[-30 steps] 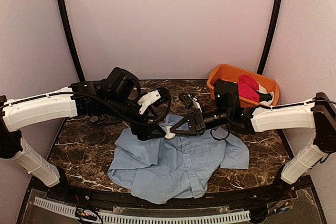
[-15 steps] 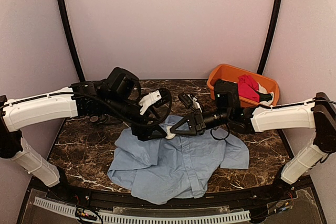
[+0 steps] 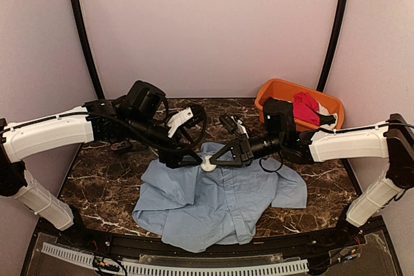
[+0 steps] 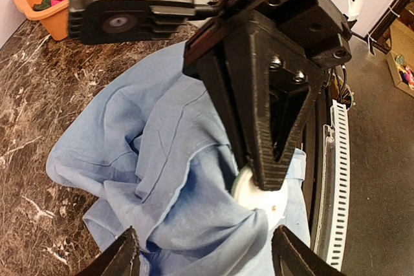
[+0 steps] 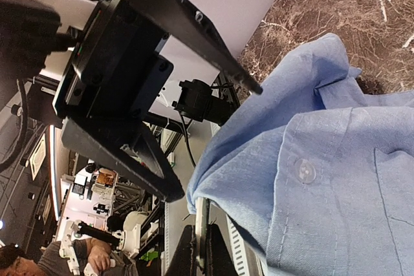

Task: Pin the brooch onto the clothing
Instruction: Pin the brooch to the flattened clothing.

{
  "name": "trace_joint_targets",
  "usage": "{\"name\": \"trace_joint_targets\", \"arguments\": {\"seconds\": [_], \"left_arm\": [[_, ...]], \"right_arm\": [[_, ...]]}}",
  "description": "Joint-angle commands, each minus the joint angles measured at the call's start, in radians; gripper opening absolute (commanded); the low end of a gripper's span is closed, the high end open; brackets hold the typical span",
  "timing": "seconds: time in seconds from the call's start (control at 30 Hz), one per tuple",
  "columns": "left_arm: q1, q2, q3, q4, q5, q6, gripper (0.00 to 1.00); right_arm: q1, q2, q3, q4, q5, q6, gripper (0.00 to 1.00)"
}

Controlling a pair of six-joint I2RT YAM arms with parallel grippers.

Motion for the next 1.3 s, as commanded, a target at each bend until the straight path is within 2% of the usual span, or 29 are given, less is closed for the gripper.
{"name": "trace_joint_targets", "arguments": {"seconds": [0.0,0.33,1.27], "left_arm": [[0.029,-0.036,-0.025,0.031,0.066,-0.033,0.69],[0.029,-0.007,-0.018,0.038,0.218,-0.027,0.69],[0.024,0.063,0.016,0.007,0.159,-0.033,0.57]], "right_arm": [[0.001,-0.006,0.024,0.020,-0.015,-0.024,0.00],[0.001,-0.003,0.030,0.008,-0.017,-0.033,0.00],[0.005,-0.005,0.041,-0.004,-0.020,-0.042,0.00]]}}
